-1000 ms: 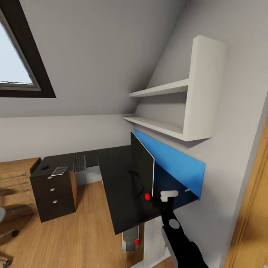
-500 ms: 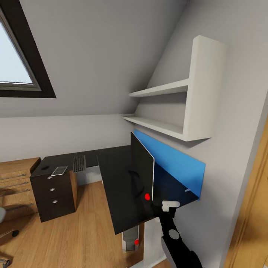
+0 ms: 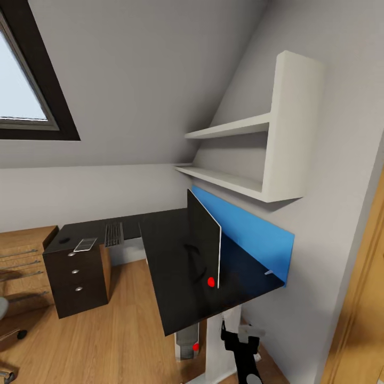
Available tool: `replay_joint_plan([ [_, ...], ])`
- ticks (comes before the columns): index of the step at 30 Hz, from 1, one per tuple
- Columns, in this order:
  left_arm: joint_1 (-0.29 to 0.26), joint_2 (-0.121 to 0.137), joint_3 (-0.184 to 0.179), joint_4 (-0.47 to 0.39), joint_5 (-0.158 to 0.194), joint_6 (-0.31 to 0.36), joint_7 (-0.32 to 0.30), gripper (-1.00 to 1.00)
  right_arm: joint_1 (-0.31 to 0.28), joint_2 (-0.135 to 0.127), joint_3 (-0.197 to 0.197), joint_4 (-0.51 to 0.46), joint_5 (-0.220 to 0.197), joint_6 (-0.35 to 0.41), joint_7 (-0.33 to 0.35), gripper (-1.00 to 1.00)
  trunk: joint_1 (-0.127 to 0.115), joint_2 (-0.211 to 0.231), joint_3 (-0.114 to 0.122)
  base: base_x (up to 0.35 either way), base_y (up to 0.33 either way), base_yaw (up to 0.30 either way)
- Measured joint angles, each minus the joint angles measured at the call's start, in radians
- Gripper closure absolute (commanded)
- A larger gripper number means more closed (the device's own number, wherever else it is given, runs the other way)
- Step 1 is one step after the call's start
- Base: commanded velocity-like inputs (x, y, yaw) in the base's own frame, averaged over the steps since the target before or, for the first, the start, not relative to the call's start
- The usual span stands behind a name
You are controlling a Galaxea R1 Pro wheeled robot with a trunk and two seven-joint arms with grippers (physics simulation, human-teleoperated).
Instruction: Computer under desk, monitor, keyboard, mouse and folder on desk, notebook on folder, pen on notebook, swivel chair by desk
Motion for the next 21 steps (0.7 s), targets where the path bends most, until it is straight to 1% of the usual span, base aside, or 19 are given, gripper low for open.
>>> replay_joint_plan([
  [1, 0.0, 0.0, 0.001, 0.0, 0.0, 0.0, 0.001, -1.0, 0.0, -0.004, -0.001, 0.051, -0.001, -0.039, -0.001, -1.0, 0.0, 0.0, 0.0, 0.0, 0.0, 0.011],
  [2, 0.0, 0.0, 0.001, 0.0, 0.0, 0.0, 0.001, -1.0, 0.0, -0.005, 0.0, 0.078, -0.001, -0.057, -0.002, -1.0, 0.0, 0.0, 0.0, 0.0, 0.0, 0.038],
  [5, 0.001, 0.002, 0.001, 0.0, 0.0, -0.002, 0.001, -1.0, 0.0, -0.009, 0.0, 0.149, -0.002, -0.099, -0.004, -1.0, 0.0, 0.0, 0.0, 0.0, 0.0, 0.112],
  [8, 0.001, 0.004, 0.002, 0.0, -0.001, -0.004, -0.001, -1.0, 0.0, -0.011, 0.0, 0.202, -0.002, -0.13, -0.004, -1.0, 0.0, 0.0, 0.0, 0.0, 0.0, 0.204],
  [9, 0.001, 0.005, 0.001, -0.001, -0.002, -0.015, -0.002, -1.0, 0.0, -0.015, -0.003, 0.25, -0.004, -0.158, -0.006, -1.0, 0.0, 0.0, 0.0, 0.0, 0.0, 0.26],
  [19, 0.0, 0.006, -0.001, 0.005, -0.002, -0.04, -0.007, -1.0, 0.0, -0.039, -0.002, 0.3, -0.004, -0.167, -0.005, -1.0, 0.0, 0.0, 0.0, 0.0, 0.0, 0.278],
  [21, 0.001, 0.006, -0.002, 0.018, -0.003, -0.041, -0.008, -1.0, 0.0, -0.053, -0.003, 0.303, -0.005, -0.167, -0.004, -1.0, 0.0, 0.0, 0.0, 0.0, 0.0, 0.287],
])
